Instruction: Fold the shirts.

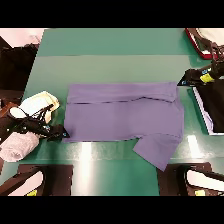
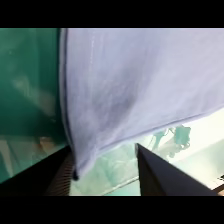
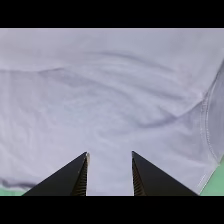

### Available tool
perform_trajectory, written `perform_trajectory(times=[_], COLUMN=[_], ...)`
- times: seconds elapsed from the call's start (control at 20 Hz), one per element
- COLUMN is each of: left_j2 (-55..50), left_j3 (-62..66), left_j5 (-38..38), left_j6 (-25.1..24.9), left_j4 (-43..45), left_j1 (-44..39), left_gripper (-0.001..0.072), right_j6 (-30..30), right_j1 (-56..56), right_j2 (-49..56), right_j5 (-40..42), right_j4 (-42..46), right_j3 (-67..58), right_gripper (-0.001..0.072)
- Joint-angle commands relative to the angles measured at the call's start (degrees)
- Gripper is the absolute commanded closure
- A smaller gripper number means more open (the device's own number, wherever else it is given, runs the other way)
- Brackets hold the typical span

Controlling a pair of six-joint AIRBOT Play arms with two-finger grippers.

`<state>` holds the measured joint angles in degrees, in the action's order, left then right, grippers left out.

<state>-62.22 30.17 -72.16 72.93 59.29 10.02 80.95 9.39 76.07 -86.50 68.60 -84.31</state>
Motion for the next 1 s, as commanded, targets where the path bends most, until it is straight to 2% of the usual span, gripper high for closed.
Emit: perform_trajectory(times=[0.0,0.05,0.2,0.6,0.8,0.95], left_j2=[0.0,0.0,0.0,3.3,3.3,3.3], left_j3=[-0.5,-0.5,1.2,5.3,5.3,5.3], left_j5=[-0.4,-0.3,-1.1,0.0,0.0,-0.5], left_j6=[0.1,-0.6,-1.0,-1.0,-1.0,-1.4], left_j4=[-0.9,-2.0,-3.0,-3.8,-3.8,-3.8], left_j1=[0.0,0.0,0.0,0.0,0.0,0.0], left_gripper=[0.0497,0.0674,0.0684,0.0684,0.0684,0.0684], right_j6=[-0.1,-0.1,0.0,0.0,0.2,1.3], right_j1=[0.7,1.5,5.2,16.4,16.5,16.5], right_j2=[-0.1,-1.0,-6.9,-27.4,-32.1,-33.0], right_j5=[-3.8,-4.2,-3.6,-5.2,-3.4,-0.4], right_j4=[0.0,0.0,0.1,0.1,0.5,0.5], right_j3=[0.2,1.7,12.4,50.6,59.6,60.8], right_gripper=[0.0403,0.0403,0.0404,0.0394,0.0394,0.0394])
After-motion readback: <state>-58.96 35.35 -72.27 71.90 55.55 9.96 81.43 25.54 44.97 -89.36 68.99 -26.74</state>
